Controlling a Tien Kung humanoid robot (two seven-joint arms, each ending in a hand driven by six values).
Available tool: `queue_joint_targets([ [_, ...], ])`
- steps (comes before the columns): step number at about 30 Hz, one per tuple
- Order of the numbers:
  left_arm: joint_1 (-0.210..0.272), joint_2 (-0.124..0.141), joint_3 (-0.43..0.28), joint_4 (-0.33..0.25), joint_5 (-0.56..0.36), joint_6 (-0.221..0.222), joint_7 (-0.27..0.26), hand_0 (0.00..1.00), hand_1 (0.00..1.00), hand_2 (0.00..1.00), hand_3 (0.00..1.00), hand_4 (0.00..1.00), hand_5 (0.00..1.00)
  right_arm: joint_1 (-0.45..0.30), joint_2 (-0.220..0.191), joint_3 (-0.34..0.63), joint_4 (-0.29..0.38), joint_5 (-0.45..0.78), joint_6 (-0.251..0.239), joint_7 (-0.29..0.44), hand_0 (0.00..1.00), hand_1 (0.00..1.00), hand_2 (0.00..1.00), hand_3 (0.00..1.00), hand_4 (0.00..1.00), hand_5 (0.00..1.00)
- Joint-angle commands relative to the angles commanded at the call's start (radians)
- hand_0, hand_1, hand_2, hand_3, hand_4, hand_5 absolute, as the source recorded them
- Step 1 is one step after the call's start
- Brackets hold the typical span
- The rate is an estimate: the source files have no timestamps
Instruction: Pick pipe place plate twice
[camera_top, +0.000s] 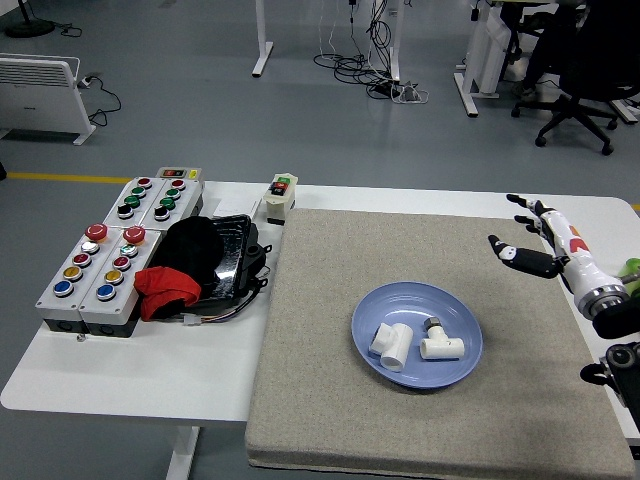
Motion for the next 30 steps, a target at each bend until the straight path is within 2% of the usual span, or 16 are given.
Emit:
queue_joint_targets([
  [4,-0.003,0.000,-0.001,0.000,0.003,0.000,0.000,0.623,0.583,0.509,0.587,0.270,0.998,-0.069,0.000,0.074,0.031,0.169,-0.042,-0.009,0.814,0.785,0.822,0.774,0.473,0.290],
  [8,-0.005,0.000,-0.004,0.001,0.010,0.000,0.002,0.622,0.583,0.509,0.587,0.271,0.998,-0.125,0.006,0.145,0.036,0.344,-0.042,-0.010,0.807,0.782,0.814,0.769,0.481,0.319],
  [11,-0.007,-0.001,-0.006,0.001,0.013,0.001,0.001,0.622,0.583,0.509,0.587,0.271,0.998,-0.157,0.010,0.187,0.041,0.468,-0.030,0.016,0.807,0.782,0.814,0.769,0.481,0.319],
  [12,-0.008,-0.001,-0.006,0.001,0.014,0.001,0.002,0.620,0.583,0.508,0.588,0.271,0.998,-0.166,0.011,0.200,0.044,0.514,-0.023,0.023,0.803,0.776,0.812,0.773,0.492,0.366],
  [14,-0.009,-0.001,-0.007,0.001,0.015,0.000,0.002,0.620,0.583,0.508,0.588,0.271,0.998,-0.183,0.007,0.218,0.051,0.594,-0.009,0.026,0.803,0.776,0.812,0.773,0.492,0.366],
  [16,-0.011,-0.001,-0.007,0.001,0.016,0.000,0.002,0.620,0.583,0.508,0.588,0.271,0.998,-0.196,0.002,0.233,0.056,0.661,0.026,0.015,0.803,0.776,0.812,0.773,0.492,0.366],
  [23,-0.014,0.001,-0.007,0.001,0.022,0.000,0.003,0.620,0.583,0.509,0.588,0.270,0.998,-0.224,0.006,0.276,0.066,0.791,0.071,0.004,0.800,0.774,0.797,0.769,0.497,0.377],
  [24,-0.014,0.002,-0.007,0.001,0.022,-0.001,0.003,0.621,0.583,0.508,0.587,0.271,0.998,-0.225,0.006,0.277,0.068,0.801,0.073,0.005,0.797,0.775,0.794,0.767,0.510,0.439],
  [29,-0.013,0.001,-0.008,0.000,0.024,0.000,0.003,0.621,0.583,0.508,0.587,0.271,0.998,-0.227,0.004,0.280,0.071,0.859,0.074,0.025,0.797,0.775,0.794,0.767,0.510,0.439],
  [30,-0.013,0.001,-0.008,0.000,0.024,-0.001,0.004,0.620,0.583,0.508,0.587,0.272,0.998,-0.227,0.005,0.281,0.070,0.862,0.071,0.029,0.807,0.779,0.805,0.776,0.509,0.490],
])
